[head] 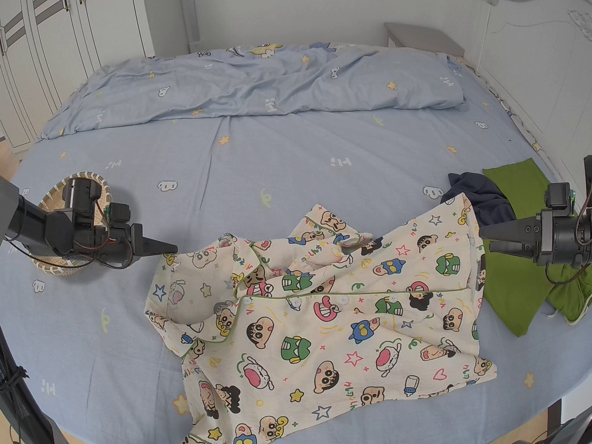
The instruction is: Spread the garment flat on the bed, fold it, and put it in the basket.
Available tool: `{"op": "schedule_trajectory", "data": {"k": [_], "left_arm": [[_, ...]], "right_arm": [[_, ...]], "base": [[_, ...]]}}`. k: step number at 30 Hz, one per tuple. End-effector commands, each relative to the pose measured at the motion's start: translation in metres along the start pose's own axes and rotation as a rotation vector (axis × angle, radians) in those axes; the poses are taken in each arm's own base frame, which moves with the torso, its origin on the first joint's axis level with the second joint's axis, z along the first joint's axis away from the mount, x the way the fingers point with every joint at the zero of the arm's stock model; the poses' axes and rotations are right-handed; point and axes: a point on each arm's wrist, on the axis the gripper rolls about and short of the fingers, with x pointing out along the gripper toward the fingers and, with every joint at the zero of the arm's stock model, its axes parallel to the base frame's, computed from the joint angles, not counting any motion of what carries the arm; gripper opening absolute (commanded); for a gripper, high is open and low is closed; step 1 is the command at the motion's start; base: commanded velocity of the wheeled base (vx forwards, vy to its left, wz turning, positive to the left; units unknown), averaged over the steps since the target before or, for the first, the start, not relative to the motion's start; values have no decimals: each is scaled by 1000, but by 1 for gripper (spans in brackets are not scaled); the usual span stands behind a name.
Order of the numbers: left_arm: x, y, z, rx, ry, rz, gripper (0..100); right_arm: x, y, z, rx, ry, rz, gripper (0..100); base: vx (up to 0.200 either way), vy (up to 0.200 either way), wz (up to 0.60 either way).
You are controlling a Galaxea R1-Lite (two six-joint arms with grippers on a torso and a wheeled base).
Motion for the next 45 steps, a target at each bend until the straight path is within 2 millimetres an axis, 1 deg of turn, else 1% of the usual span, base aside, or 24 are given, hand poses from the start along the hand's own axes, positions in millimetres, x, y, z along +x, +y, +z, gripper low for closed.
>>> {"op": "schedule_trajectory", "data": {"k": [1, 8, 9, 10, 12, 15, 19, 20, 23, 24, 25, 26, 28, 32, 34, 36, 38, 41, 43, 44, 45], "left_arm": [[-26, -9, 5, 18, -54, 26, 0], [-39, -3, 0, -5, -70, 54, 0], [-43, 1, -1, -16, -76, 66, 0], [-43, 1, -1, -16, -76, 66, 0], [-51, 8, -2, -29, -90, 87, 0], [-56, 12, -2, -37, -103, 101, 0], [-59, 17, -2, -42, -109, 113, 0], [-64, 21, -1, -46, -123, 127, 0], [-64, 21, -1, -46, -123, 127, 0], [-78, 28, 5, -46, -162, 157, 0], [-78, 28, 5, -46, -162, 157, 0], [-85, 32, 8, -46, -180, 172, 0], [-92, 35, 9, -49, -197, 187, 0], [-99, 38, 10, -50, -212, 201, 0], [-108, 42, 12, -55, -232, 220, 0], [-113, 45, 14, -55, -245, 231, 0], [-114, 46, 13, -68, -239, 232, 0], [-111, 39, 14, -93, -209, 214, 0], [-111, 39, 14, -96, -207, 214, 0], [-99, 30, 15, -102, -170, 185, 0], [-96, 27, 16, -98, -162, 177, 0]], "right_arm": [[1, 0, 0, 2, 1, 1, 100], [2, -1, 0, 0, 1, 2, 100], [2, -1, 0, 0, 1, 2, 100], [2, -1, 0, 0, 1, 2, 100], [2, -1, 0, 0, 1, 2, 100], [2, -1, 1, -2, 1, 3, 100], [3, 0, 0, -3, 4, 6, 100], [4, 1, 0, -4, 5, 5, 100], [4, 1, 0, -4, 5, 5, 100], [4, 1, 0, -4, 7, 6, 100], [4, 1, 0, -4, 7, 6, 100], [4, 1, 0, -4, 7, 6, 100], [4, 1, 0, -4, 7, 6, 100], [4, 1, 0, -4, 7, 6, 100], [4, 2, 0, -4, 9, 8, 100], [4, 2, -1, -3, 11, 9, 100], [4, 2, -1, -3, 11, 9, 100], [5, 2, -1, -4, 12, 10, 100], [5, 2, -1, -4, 12, 10, 100], [4, 2, 0, -5, 9, 9, 100], [4, 2, 0, -5, 9, 9, 100]], "base": [[0, 0, 0], [0, 0, 0], [0, 0, 0], [0, 0, 0], [0, 0, 0], [0, 0, 0], [0, 0, 0], [0, 0, 0], [0, 0, 0], [0, 0, 0], [0, 0, 0], [0, 0, 0], [0, 0, 0], [0, 0, 0], [0, 0, 0], [0, 0, 0], [0, 0, 0], [0, 0, 0], [0, 0, 0], [0, 0, 0], [0, 0, 0]]}}
